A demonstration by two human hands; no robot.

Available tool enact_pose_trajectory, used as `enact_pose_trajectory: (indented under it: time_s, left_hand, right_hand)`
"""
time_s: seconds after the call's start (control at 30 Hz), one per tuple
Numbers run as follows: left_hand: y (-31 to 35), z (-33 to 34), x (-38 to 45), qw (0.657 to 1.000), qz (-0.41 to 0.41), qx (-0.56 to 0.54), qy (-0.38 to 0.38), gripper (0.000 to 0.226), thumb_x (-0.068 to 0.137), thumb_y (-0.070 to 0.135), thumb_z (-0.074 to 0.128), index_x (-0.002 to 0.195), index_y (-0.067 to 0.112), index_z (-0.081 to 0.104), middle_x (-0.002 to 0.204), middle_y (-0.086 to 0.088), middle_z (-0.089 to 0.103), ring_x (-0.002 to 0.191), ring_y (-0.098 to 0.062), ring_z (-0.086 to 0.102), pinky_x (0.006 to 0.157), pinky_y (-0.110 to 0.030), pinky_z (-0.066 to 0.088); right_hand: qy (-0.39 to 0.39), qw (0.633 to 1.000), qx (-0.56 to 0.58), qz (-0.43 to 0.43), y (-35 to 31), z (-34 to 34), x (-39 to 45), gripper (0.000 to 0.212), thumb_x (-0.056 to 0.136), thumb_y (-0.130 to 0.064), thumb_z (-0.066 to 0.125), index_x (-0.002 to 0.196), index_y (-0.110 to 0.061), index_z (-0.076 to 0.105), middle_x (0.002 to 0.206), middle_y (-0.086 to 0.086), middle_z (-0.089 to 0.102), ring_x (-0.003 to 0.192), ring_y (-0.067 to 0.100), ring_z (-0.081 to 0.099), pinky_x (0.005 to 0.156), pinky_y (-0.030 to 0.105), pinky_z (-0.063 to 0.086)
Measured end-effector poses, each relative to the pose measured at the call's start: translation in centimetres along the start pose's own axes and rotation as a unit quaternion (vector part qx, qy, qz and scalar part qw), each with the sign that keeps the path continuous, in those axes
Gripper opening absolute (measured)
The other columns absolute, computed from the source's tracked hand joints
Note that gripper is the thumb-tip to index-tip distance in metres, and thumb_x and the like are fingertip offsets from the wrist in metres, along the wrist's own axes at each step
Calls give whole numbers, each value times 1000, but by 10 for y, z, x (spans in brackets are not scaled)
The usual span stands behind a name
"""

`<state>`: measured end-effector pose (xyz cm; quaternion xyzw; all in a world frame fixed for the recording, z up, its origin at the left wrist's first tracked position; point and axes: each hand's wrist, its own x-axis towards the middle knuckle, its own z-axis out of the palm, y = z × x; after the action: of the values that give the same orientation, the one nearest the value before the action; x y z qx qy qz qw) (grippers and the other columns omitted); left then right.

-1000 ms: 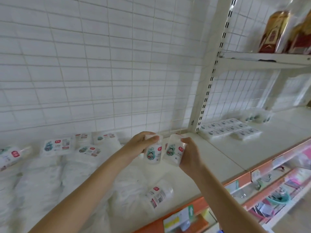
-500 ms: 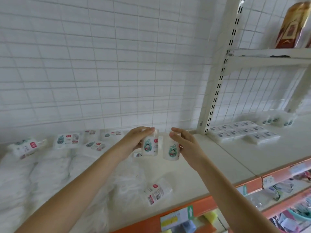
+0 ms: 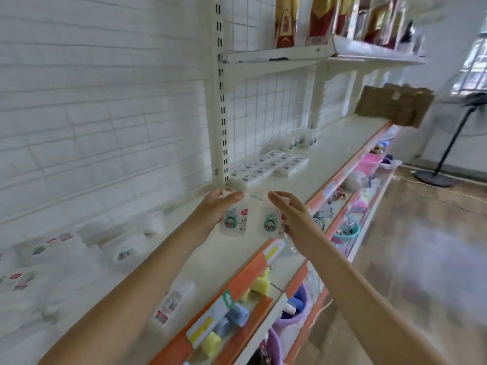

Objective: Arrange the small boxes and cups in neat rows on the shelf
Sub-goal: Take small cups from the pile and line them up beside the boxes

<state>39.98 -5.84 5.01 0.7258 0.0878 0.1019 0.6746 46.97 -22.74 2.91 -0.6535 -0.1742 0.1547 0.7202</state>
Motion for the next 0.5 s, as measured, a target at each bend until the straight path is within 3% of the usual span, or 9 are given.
enact_pose_trajectory:
  time_s: [0.07,0.1,0.23,0.33,0.4,0.5]
  left_hand:
    - [1,41,10,998,-7,-18,-59,44,75,44,62,104,12,53,96,-11,61,88,-23,62,77,-34,47]
    - [3,63,13,996,-17,-38,-83,33,80,40,58,100,14,53,90,-10,59,81,-22,60,72,-31,45]
    - [2,141,24,982,-56,-83,-160,43,64,45,56,96,17,58,77,-10,58,67,-21,57,67,-32,44]
    - [-10,201,37,970,-48,-89,-219,33,77,39,56,103,19,58,82,-11,63,72,-23,62,68,-36,51]
    - [-15,238,45,966,-36,-88,-240,17,86,29,55,99,18,56,82,-10,63,71,-22,64,69,-38,53]
    - [-24,283,58,965,-31,-102,-238,29,75,36,61,98,18,59,81,-8,65,71,-21,66,68,-36,53]
  right_hand:
    - [50,999,-3,5,3,-36,-13,78,45,-77,69,106,-32,56,115,7,60,105,25,59,95,47,47]
    - [72,997,1,9,4,-55,-18,78,45,-77,69,106,-30,56,114,7,61,105,25,59,95,49,46]
    - [129,987,88,35,4,-121,-42,40,87,-42,55,113,-12,52,85,7,63,66,16,65,68,34,52]
    - [158,980,113,35,5,-175,-54,28,92,-29,47,110,-8,50,67,4,62,60,19,62,66,35,51]
    - [180,977,111,17,6,-208,-60,24,90,-28,52,105,-9,52,74,6,63,70,23,64,73,43,52]
    - [201,977,65,-10,6,-257,-67,17,87,-25,60,102,-16,57,89,9,65,78,22,65,72,41,53]
